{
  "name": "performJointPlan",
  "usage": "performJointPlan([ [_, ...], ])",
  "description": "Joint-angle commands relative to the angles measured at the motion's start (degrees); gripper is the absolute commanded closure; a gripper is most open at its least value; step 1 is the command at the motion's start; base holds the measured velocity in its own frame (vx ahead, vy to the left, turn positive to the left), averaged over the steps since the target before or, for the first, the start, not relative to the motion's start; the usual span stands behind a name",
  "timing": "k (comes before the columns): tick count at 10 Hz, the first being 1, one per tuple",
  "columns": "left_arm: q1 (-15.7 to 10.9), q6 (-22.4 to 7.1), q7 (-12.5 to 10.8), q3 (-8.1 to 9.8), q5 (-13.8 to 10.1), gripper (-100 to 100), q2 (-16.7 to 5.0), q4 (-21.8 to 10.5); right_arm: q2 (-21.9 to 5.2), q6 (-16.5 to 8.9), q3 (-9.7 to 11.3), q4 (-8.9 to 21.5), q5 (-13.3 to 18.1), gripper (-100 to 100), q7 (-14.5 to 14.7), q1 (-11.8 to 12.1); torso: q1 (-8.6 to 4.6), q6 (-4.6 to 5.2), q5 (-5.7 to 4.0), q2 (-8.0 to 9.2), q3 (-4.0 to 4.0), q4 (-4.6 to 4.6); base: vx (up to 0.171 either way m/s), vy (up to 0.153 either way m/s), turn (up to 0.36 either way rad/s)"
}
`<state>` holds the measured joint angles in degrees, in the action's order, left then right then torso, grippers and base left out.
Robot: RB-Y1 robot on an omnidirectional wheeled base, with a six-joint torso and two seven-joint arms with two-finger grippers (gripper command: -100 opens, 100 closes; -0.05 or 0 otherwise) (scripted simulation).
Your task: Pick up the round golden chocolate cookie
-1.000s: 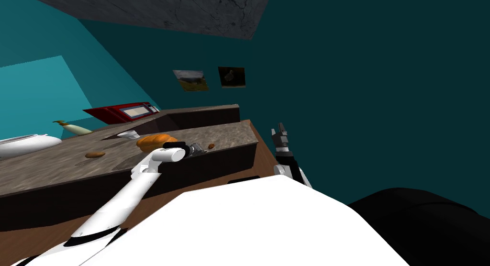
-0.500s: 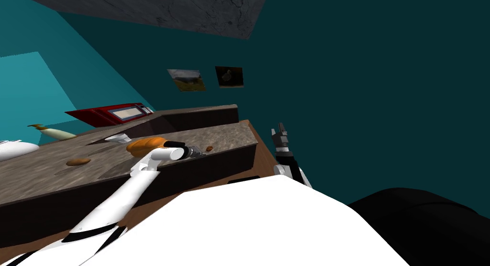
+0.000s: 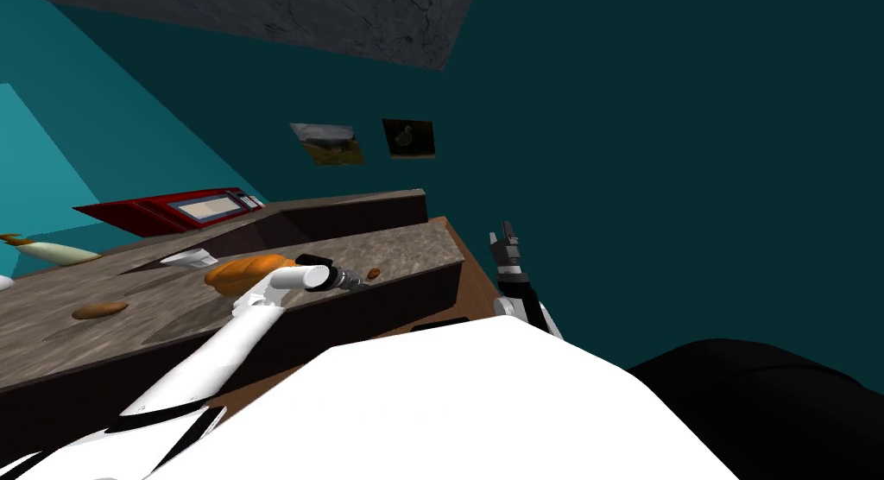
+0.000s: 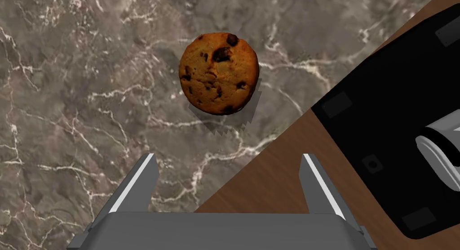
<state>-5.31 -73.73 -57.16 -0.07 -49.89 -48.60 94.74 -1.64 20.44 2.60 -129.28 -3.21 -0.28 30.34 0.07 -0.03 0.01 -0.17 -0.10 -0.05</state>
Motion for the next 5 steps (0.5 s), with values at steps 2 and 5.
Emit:
performJointPlan([
  [2, -0.8, -3.5, -1.8, -0.44, -1.8, -100, -0.6, -1.9, 0.0, 0.0, 0.0, 0.0, 0.0, 0, 0.0, 0.0, 0.0, 0.0, 0.0, -0.07, -0.04, -0.01, 0.061, 0.015, -0.08],
  [5, -1.9, -8.8, -4.5, -1.06, -4.9, -100, -1.9, -4.9, 0.0, 0.0, 0.0, 0.0, 0.0, 0, 0.0, 0.0, -0.01, 0.01, 0.0, -0.08, -0.05, -0.02, 0.07, 0.019, -0.1],
])
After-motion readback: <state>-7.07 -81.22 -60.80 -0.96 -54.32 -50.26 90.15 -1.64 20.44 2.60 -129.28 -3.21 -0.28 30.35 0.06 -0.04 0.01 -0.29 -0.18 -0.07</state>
